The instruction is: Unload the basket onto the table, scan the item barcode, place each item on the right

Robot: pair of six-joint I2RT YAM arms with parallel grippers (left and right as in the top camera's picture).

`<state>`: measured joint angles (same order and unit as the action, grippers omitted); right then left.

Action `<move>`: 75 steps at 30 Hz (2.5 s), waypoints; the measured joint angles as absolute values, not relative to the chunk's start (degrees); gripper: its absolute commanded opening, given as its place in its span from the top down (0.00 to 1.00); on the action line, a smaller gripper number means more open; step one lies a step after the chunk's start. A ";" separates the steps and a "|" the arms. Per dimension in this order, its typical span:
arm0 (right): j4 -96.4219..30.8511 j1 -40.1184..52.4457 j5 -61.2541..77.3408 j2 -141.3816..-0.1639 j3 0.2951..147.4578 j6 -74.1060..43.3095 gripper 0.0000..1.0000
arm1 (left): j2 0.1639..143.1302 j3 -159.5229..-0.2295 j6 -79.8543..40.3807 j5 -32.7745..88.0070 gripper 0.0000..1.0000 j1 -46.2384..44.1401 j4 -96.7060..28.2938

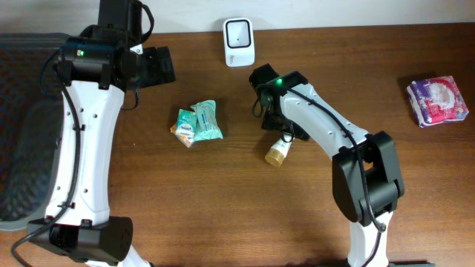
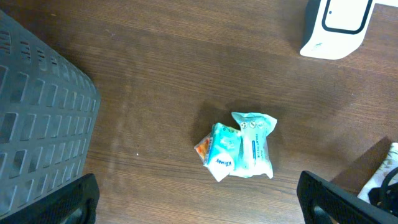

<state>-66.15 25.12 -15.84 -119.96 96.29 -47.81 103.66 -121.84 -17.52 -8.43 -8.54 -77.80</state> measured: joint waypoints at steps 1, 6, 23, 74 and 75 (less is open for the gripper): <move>-65.93 24.82 -14.66 -119.96 96.29 -46.06 0.06 | 103.66 -121.84 -17.52 -8.43 0.01 -8.54 -77.82; -65.91 18.85 -3.62 -119.46 96.33 -34.15 0.01 | 103.66 -121.84 -17.52 -8.43 0.01 -8.54 -77.80; -62.92 4.56 32.38 -117.93 86.80 -5.43 0.56 | 103.66 -121.84 -17.52 -8.43 0.01 -8.54 -77.78; -68.55 16.53 8.01 -123.17 97.03 -32.47 0.96 | 103.66 -121.84 -17.52 -8.40 0.01 -8.54 -77.87; -72.69 16.49 4.25 -123.17 99.09 -32.38 0.96 | 103.66 -121.84 -17.52 -8.43 0.01 -8.54 -77.84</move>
